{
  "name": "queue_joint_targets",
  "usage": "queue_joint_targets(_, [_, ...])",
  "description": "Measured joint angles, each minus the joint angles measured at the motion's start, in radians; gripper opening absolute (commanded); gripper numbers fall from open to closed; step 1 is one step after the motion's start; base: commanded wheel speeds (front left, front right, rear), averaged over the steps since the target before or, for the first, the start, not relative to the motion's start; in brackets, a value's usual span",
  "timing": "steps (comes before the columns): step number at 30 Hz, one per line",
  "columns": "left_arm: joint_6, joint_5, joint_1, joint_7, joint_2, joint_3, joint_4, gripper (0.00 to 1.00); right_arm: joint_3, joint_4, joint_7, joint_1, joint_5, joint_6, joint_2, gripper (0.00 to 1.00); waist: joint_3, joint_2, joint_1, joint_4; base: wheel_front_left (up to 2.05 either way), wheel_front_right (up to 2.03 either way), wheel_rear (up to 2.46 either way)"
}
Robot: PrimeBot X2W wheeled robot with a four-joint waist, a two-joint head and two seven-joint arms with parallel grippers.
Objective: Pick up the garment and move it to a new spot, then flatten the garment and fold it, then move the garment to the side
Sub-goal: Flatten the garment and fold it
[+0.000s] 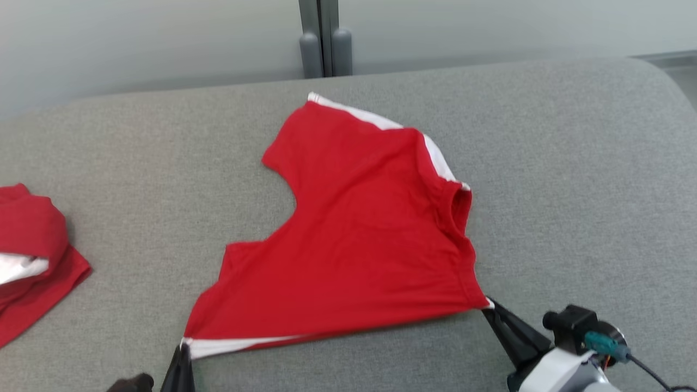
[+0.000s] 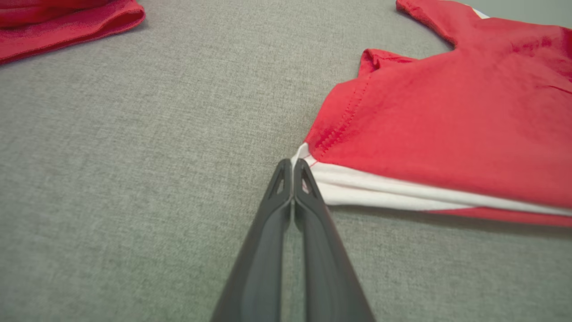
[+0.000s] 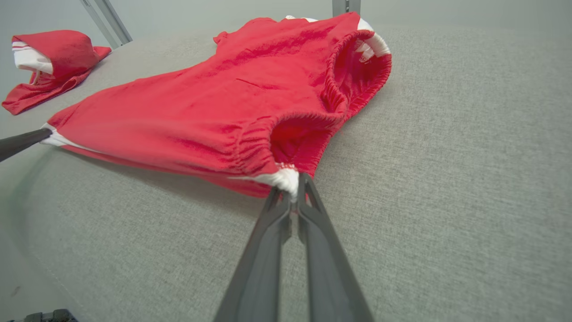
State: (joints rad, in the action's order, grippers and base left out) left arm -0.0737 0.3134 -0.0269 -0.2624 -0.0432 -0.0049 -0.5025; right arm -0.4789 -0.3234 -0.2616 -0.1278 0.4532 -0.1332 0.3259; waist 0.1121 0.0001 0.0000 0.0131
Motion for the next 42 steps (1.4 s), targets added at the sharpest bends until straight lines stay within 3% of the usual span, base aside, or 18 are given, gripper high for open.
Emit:
queue_joint_targets(8, [0.012, -0.012, -0.063, 0.0, -0.001, -0.004, 0.079, 0.0, 0.012, 0.07, 0.0, 0.08, 0.034, 0.0, -0.005, 0.0, -0.06, 0.0, 0.0, -0.007, 0.0, 0.0, 0.0])
queue_joint_targets(15, [-0.015, -0.07, 0.196, -0.002, -0.004, -0.063, 0.084, 0.0, 0.03, 0.112, 0.0, -0.02, 0.117, 0.002, -0.037, 0.0, -0.004, 0.0, 0.0, -0.019, 0.0, 0.0, 0.0])
queue_joint_targets(26, [-0.031, -0.141, 0.671, -0.002, -0.029, -0.116, -0.158, 0.0, 0.034, 0.105, 0.0, -0.24, 0.28, 0.002, -0.116, 0.0, 0.172, 0.0, 0.0, -0.083, 0.0, 0.0, 0.0])
queue_joint_targets(35, [-0.04, -0.214, 0.948, 0.038, -0.078, -0.192, -0.362, 0.0, 0.025, 0.104, 0.0, -0.345, 0.37, 0.002, -0.184, 0.0, 0.296, 0.0, 0.0, -0.167, 0.0, 0.0, 0.0])
queue_joint_targets(42, [0.015, -0.243, 1.099, 0.056, -0.094, -0.203, -0.488, 0.0, 0.052, 0.116, 0.0, -0.38, 0.391, 0.002, -0.226, 0.0, 0.365, 0.0, 0.0, -0.232, 0.0, 0.0, 0.0])
